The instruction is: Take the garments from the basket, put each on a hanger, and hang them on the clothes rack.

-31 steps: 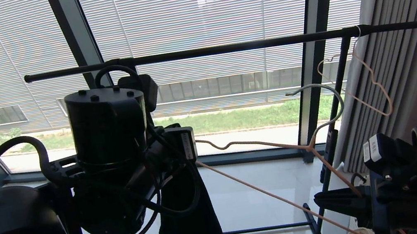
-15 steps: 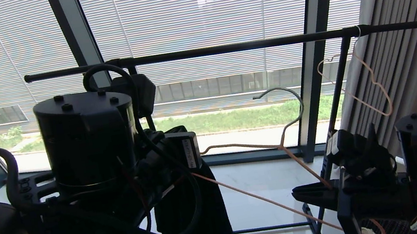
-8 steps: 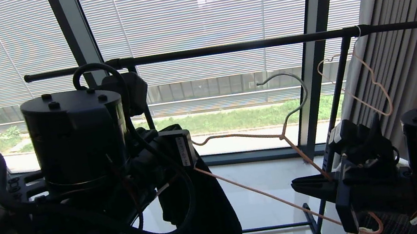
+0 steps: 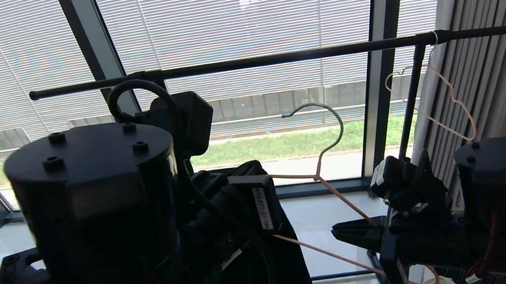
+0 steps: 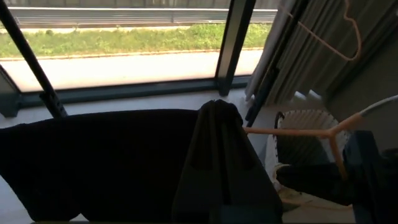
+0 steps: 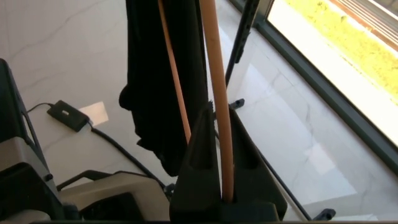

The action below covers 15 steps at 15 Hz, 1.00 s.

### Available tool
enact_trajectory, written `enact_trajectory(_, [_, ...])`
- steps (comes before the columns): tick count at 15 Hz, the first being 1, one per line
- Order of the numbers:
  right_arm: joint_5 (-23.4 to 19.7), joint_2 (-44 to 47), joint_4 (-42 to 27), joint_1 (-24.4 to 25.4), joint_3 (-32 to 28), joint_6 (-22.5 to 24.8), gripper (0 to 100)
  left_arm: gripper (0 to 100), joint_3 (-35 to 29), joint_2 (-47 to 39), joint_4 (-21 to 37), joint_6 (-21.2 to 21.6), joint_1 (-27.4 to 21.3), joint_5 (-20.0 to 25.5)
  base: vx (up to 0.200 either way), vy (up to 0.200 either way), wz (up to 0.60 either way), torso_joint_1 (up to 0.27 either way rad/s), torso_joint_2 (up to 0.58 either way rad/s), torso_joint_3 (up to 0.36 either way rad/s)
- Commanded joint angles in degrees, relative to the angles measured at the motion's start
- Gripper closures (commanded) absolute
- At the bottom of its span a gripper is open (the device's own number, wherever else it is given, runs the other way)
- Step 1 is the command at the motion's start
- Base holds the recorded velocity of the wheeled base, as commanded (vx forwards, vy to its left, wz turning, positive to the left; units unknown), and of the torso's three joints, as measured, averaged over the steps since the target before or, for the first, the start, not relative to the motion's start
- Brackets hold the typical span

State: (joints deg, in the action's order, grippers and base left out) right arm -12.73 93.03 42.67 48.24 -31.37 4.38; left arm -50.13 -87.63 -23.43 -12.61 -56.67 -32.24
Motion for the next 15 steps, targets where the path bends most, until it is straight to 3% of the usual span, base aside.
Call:
enact_trajectory(1, [0.16, 2.86, 0.05, 1.68, -1.94, -0.33, 100, 100, -0.41, 0.0, -0.04, -1.02, -2.92, -0.01, 0.0, 0.0, 0.0, 0.0, 0.0, 0.0])
enact_trajectory(4, [1.04, 4.71, 0.05, 2.56, -3.97, -0.6, 100, 100, -0.59, 0.0, -0.04, -1.72, -5.55, -0.01, 0.0, 0.0, 0.0, 0.0, 0.0, 0.0])
enact_trajectory(9, [2.88, 4.88, 0.14, 2.47, -4.05, -0.69, 100, 100, 0.56, 2.2, -0.04, -1.72, -5.29, -0.1, 0.0, 0.0, 0.0, 0.0, 0.0, 0.0])
enact_trajectory(10, [3.76, 4.88, 0.14, 2.47, -4.05, -0.69, 100, 0, 0.91, 2.81, -0.04, -1.63, -5.29, -0.01, 0.0, 0.0, 0.0, 0.0, 0.0, 0.0])
enact_trajectory(15, [9.39, 5.06, 5.23, 1.42, -3.79, -0.51, 100, 0, 8.64, 9.4, 0.05, 0.74, -5.11, -0.01, 0.0, 0.0, 0.0, 0.0, 0.0, 0.0])
